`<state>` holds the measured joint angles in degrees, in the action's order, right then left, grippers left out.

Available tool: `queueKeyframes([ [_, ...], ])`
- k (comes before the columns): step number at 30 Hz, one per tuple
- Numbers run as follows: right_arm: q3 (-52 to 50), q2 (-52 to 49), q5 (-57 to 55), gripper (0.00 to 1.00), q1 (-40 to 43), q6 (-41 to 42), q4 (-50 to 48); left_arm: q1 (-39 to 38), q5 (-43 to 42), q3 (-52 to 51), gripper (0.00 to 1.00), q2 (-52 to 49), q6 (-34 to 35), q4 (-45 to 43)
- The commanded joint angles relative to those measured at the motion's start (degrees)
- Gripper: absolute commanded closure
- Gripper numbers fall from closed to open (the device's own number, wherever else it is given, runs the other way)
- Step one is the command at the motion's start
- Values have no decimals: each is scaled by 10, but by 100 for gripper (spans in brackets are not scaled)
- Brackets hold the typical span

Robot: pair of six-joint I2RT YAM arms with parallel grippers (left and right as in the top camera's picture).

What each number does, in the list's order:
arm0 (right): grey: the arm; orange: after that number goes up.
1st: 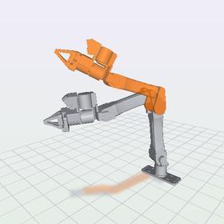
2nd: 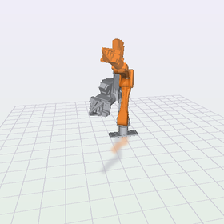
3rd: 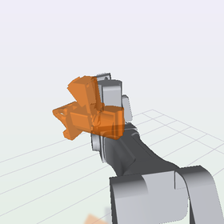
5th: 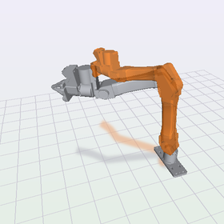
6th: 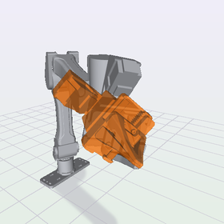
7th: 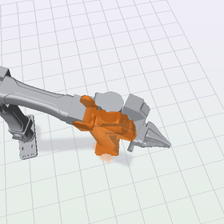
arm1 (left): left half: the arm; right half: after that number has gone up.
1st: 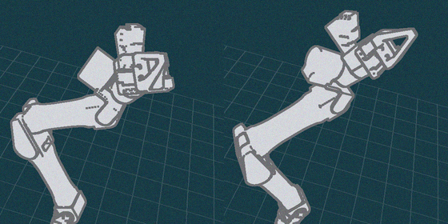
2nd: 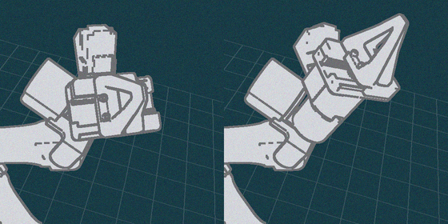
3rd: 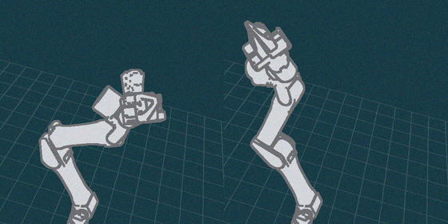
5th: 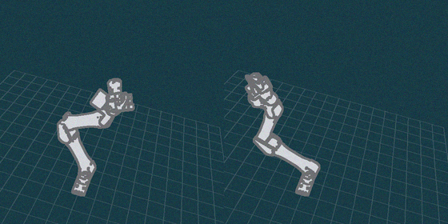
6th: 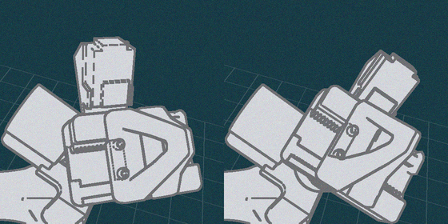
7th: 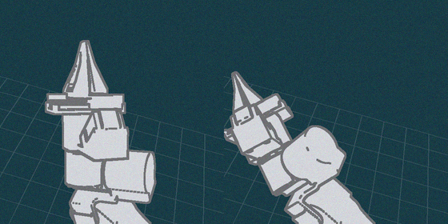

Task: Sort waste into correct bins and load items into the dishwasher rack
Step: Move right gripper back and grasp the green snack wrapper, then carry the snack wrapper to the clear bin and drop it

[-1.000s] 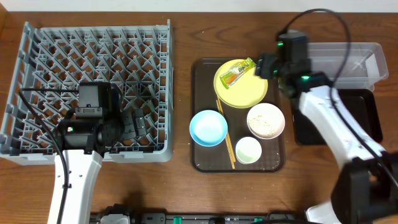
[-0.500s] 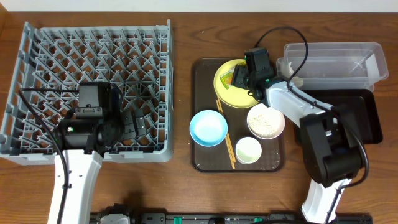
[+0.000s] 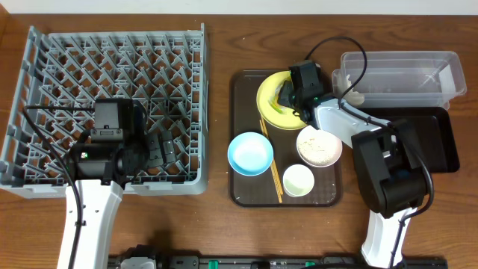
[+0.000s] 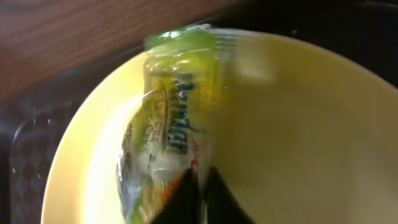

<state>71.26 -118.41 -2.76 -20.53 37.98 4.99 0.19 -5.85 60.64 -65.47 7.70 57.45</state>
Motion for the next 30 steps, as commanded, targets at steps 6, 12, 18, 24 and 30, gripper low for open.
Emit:
queueKeyframes([
  [6,3,57,4,99,9,-75,63,-2,-1,5,1,0,5,2],
  [12,3,177,-51,99,24,-156,126,-2,-2,5,1,0,5,1],
  [18,3,272,-183,99,66,-148,142,-2,-2,5,1,0,5,2],
  [24,3,281,-256,99,137,-62,183,-2,-2,6,1,0,5,2],
  [30,3,252,-226,99,212,-2,206,-2,-2,5,1,0,5,2],
])
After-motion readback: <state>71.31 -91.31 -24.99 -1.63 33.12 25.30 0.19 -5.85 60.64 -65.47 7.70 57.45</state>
